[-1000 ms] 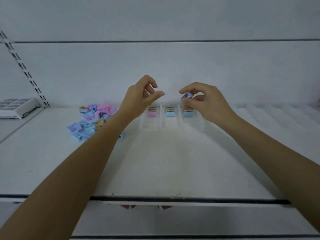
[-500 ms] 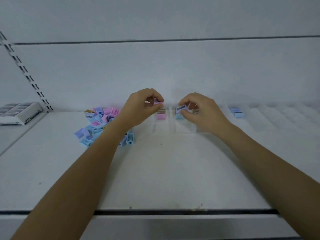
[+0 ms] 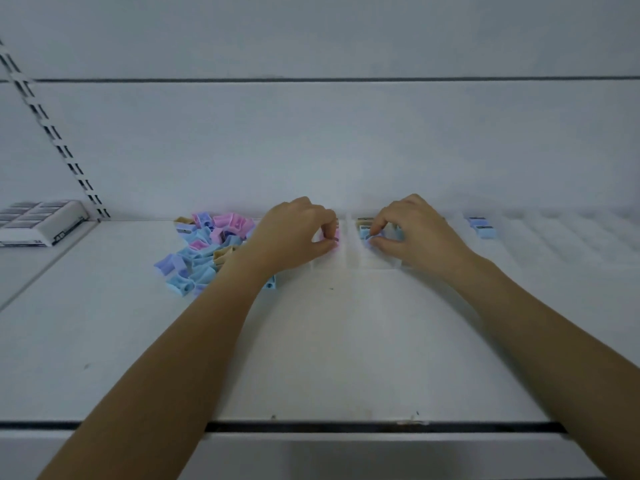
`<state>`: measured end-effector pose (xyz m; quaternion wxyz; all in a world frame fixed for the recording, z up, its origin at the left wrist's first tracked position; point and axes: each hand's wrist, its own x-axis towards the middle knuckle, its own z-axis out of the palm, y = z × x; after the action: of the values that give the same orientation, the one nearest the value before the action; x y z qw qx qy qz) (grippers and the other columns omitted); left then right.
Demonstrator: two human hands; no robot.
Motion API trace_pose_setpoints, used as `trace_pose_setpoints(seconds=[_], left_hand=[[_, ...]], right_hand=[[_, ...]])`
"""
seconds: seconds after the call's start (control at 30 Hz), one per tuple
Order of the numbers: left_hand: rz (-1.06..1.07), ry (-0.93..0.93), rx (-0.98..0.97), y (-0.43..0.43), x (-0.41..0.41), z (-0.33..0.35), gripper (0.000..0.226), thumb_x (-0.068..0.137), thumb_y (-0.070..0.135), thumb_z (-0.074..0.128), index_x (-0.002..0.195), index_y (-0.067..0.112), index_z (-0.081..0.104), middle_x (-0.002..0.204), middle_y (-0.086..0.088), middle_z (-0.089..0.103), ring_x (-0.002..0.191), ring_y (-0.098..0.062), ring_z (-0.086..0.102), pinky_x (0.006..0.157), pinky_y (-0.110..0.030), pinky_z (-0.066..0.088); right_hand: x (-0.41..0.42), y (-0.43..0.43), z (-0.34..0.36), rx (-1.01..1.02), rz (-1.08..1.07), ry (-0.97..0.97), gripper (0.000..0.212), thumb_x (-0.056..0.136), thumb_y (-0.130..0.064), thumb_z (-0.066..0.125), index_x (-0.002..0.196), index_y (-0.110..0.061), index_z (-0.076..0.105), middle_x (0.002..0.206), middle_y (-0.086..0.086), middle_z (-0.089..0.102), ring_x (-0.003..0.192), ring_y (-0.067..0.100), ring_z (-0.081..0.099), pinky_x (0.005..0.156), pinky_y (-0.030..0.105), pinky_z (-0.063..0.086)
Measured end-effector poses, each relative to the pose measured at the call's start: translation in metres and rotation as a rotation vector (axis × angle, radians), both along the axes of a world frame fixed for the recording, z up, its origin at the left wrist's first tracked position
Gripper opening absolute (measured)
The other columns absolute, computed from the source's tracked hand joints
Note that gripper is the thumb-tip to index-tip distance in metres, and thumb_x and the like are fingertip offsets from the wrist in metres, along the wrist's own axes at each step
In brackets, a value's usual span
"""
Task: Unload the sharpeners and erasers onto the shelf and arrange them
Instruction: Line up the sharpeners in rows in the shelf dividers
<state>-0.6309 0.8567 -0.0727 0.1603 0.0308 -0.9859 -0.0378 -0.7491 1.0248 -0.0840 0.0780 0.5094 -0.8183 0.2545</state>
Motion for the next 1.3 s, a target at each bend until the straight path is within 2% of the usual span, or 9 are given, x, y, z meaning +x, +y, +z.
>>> trace_pose_setpoints(seconds=[0.13,0.23,0.53,0.67,0.87,1.03,1.2,1.3], left_hand=[[0.023,-0.013,-0.053,0.0035,-0.0024,-0.0021,0.018,0.092,0.032,0.049,0.098,0.019,0.061,0.102,0.005,0.062,0.101,-0.014,0.048,0.073,-0.022,0.028],[0.036,-0.006,-0.056,0.0041,-0.0026,-0.0031,0.020,0.093,0.030,0.048,0.101,0.019,0.062,0.106,0.004,0.061,0.101,-0.014,0.048,0.072,-0.022,0.029],[0.045,-0.032,-0.049,0.0061,0.0016,-0.0020,0.024,0.094,0.029,0.044,0.104,0.017,0.063,0.107,0.004,0.061,0.102,-0.015,0.047,0.076,-0.025,0.035],[0.056,-0.049,-0.048,0.0071,0.0029,-0.0010,0.024,0.094,0.027,0.044,0.105,0.017,0.063,0.108,0.003,0.061,0.103,-0.016,0.047,0.077,-0.026,0.035],[0.070,-0.062,-0.065,0.0083,0.0040,0.0002,0.026,0.095,0.026,0.042,0.106,0.016,0.064,0.111,0.002,0.062,0.105,-0.017,0.048,0.081,-0.028,0.036],[0.075,-0.075,-0.054,0.0090,0.0049,0.0010,0.028,0.095,0.025,0.041,0.108,0.015,0.064,0.111,0.001,0.062,0.104,-0.017,0.048,0.082,-0.028,0.037],[0.108,-0.043,-0.042,0.0069,0.0045,-0.0004,0.032,0.096,0.028,0.039,0.120,0.017,0.058,0.120,0.001,0.057,0.113,-0.018,0.043,0.086,-0.029,0.036],[0.122,-0.055,-0.050,0.0057,0.0045,-0.0030,0.036,0.098,0.031,0.034,0.125,0.019,0.055,0.124,0.002,0.055,0.118,-0.017,0.039,0.091,-0.030,0.034]], right_hand=[[-0.0011,-0.0010,-0.0003,0.025,-0.011,0.004,0.008,0.080,-0.022,0.070,0.082,-0.014,0.070,0.088,-0.001,0.062,0.094,0.023,0.049,0.081,0.033,0.038],[0.0024,0.0001,0.0023,0.036,-0.021,0.013,0.010,0.083,-0.018,0.065,0.087,-0.013,0.073,0.091,0.001,0.064,0.097,0.023,0.047,0.079,0.030,0.036],[0.0073,0.0015,0.0019,0.046,-0.014,0.036,0.016,0.087,-0.017,0.057,0.091,-0.013,0.072,0.093,0.000,0.068,0.095,0.023,0.049,0.082,0.033,0.037],[0.0075,0.0008,0.0016,0.039,-0.002,0.044,0.017,0.087,-0.017,0.056,0.089,-0.012,0.072,0.090,0.001,0.068,0.092,0.024,0.050,0.082,0.038,0.039],[0.0069,0.0010,-0.0001,0.039,0.001,0.065,0.017,0.087,-0.015,0.056,0.090,-0.013,0.073,0.090,0.002,0.068,0.092,0.025,0.051,0.081,0.035,0.038],[0.0059,0.0008,0.0001,0.055,0.003,0.079,0.018,0.087,-0.017,0.056,0.093,-0.014,0.073,0.092,0.003,0.068,0.094,0.025,0.050,0.083,0.038,0.039],[0.0031,0.0011,-0.0004,0.030,0.013,0.099,0.019,0.088,-0.014,0.055,0.098,-0.011,0.071,0.099,0.004,0.068,0.094,0.029,0.052,0.084,0.043,0.041],[0.0018,0.0017,-0.0016,0.072,0.005,0.133,0.023,0.091,-0.015,0.050,0.104,-0.011,0.069,0.105,0.002,0.067,0.099,0.029,0.050,0.087,0.041,0.038]])
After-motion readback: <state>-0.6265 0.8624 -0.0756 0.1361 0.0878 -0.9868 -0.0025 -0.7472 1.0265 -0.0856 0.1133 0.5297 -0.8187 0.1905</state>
